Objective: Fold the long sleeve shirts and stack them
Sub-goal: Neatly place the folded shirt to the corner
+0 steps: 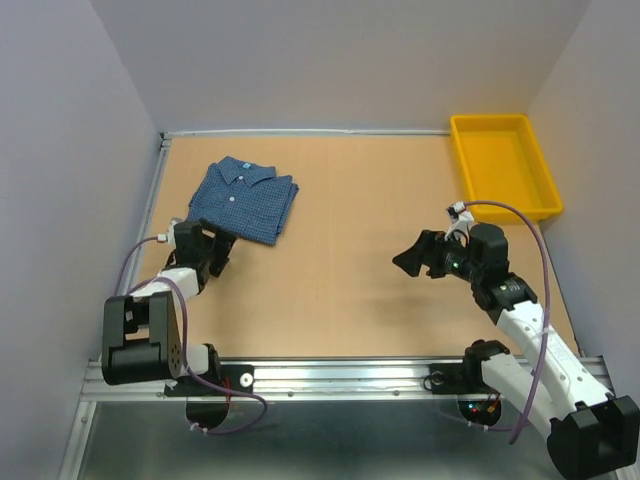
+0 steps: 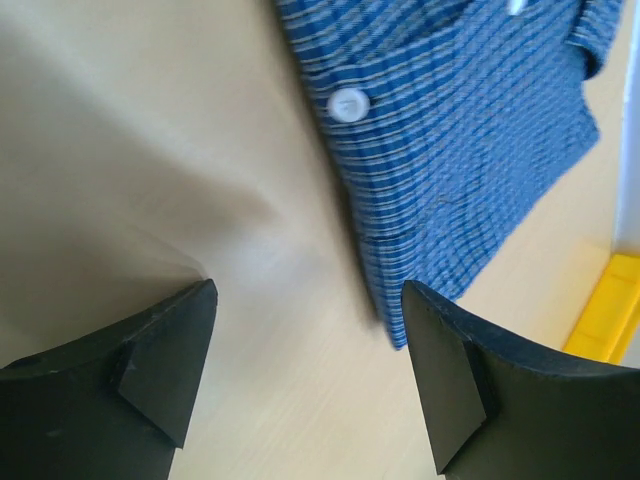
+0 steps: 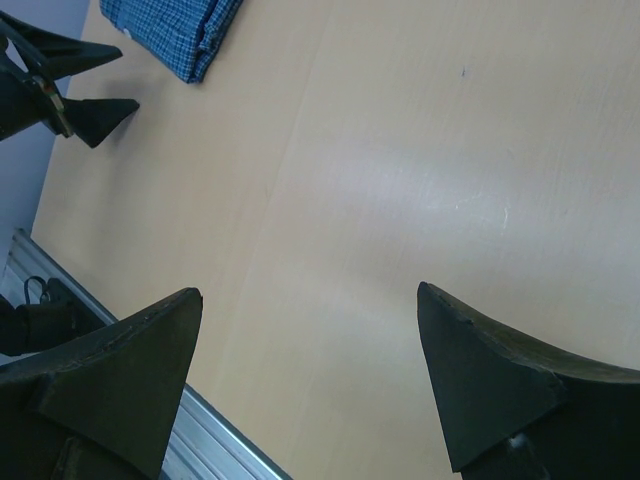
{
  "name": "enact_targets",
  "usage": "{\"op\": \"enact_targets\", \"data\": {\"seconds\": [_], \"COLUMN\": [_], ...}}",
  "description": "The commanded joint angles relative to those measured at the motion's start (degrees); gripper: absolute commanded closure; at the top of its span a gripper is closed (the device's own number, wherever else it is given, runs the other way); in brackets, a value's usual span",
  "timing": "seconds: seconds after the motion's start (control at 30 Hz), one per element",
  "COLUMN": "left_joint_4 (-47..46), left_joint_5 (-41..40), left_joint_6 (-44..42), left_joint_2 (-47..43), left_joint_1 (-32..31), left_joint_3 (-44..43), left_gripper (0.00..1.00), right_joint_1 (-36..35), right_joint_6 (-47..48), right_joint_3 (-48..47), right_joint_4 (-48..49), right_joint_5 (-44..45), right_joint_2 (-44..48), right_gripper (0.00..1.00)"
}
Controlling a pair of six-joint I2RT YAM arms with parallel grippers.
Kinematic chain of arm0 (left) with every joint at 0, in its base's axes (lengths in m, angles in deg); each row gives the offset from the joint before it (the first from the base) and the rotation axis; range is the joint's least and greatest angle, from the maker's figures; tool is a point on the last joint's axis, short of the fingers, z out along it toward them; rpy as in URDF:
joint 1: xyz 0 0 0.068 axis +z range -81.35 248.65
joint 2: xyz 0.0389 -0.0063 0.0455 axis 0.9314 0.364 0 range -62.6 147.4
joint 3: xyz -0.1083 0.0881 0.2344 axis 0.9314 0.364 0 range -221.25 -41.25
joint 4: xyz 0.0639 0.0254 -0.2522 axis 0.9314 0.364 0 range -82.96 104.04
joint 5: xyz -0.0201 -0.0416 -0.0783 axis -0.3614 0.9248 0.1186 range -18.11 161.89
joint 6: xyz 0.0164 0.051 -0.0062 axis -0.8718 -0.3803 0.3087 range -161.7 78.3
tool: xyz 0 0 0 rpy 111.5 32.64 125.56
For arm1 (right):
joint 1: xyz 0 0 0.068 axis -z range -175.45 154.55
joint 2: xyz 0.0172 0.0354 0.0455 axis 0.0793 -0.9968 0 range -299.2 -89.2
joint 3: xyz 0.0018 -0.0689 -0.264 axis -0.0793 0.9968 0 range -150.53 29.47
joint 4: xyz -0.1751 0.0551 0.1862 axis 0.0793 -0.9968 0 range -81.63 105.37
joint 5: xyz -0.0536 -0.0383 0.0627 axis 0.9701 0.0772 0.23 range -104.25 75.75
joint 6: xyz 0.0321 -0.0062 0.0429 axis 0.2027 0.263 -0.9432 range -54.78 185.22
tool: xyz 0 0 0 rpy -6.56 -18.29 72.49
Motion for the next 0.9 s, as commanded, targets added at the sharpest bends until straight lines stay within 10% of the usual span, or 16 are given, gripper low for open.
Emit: {"op": "enact_targets", "data": {"seconds": [0.0, 0.2, 0.63, 0.87], "left_joint_4": [-13.46, -20.85, -30.17, -36.06], "left_joint_5": [0.14, -2.4, -4.95, -9.7], "left_joint_6": [3.7, 8.0, 15.3, 21.01], "left_joint_2": [2.99, 8.53, 22.42, 25.67], "left_joint_1": [-1.54, -1.72, -1.46, 2.67], "left_joint_3": [-0.5, 0.2, -8.58, -11.48], "left_gripper": [0.14, 0.23, 0.94, 1.0], "right_joint_1": [-0.83, -1.1, -1.45, -1.45], "right_joint_6": [0.81, 1.16, 2.56, 3.79], "right_joint_3": [-3.07, -3.86, -8.61, -11.95], "right_joint_4": [0.91, 0.91, 0.03, -1.46], "right_joint_5": [-0.52, -0.88, -1.32, -1.14], "right_joint_2": [0.76, -0.82, -6.0, -9.69], "right_gripper": [0.07, 0.07, 0.07, 0.07]}}
